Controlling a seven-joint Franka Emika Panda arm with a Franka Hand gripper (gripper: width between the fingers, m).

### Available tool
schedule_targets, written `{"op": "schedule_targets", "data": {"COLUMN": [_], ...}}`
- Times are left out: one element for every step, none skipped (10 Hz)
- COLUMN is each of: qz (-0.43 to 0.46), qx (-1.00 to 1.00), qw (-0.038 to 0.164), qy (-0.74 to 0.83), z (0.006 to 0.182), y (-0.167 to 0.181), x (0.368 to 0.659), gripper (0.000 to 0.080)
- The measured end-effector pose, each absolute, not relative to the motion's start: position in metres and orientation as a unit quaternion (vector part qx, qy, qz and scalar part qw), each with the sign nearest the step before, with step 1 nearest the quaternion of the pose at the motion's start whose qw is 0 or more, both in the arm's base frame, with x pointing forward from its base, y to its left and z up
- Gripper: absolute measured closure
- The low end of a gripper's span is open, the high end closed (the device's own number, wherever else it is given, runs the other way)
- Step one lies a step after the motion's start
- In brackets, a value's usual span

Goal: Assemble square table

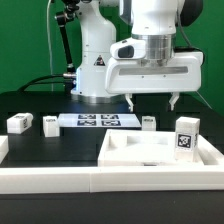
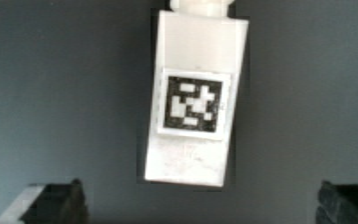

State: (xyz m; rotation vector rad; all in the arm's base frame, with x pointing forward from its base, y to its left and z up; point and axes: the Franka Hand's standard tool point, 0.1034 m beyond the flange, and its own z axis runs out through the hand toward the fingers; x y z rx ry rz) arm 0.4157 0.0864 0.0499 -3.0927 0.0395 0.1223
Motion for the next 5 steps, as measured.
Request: {"op": "schedule_targets", "data": {"qz": [0.053,0.101,0.144,0.176,0.198], "qx": [-0.998,-0.994,-0.989,-0.984,-0.98], "qw": [0.023,0.023,0.025,0.026,0.026], "qy": [0.013,0.013,0.015,0.017,0.017], "z": [0.0485,0.0484,0.0499,0.0502,0.0504], "y": [0.0861,0.087,0.0866,0.0865,0.0876], "x": [0.4122,0.4059,0.4096,0.4105,0.4099], "gripper": [0.0151,0.0151,0.0151,0.0151,0.0151]}}
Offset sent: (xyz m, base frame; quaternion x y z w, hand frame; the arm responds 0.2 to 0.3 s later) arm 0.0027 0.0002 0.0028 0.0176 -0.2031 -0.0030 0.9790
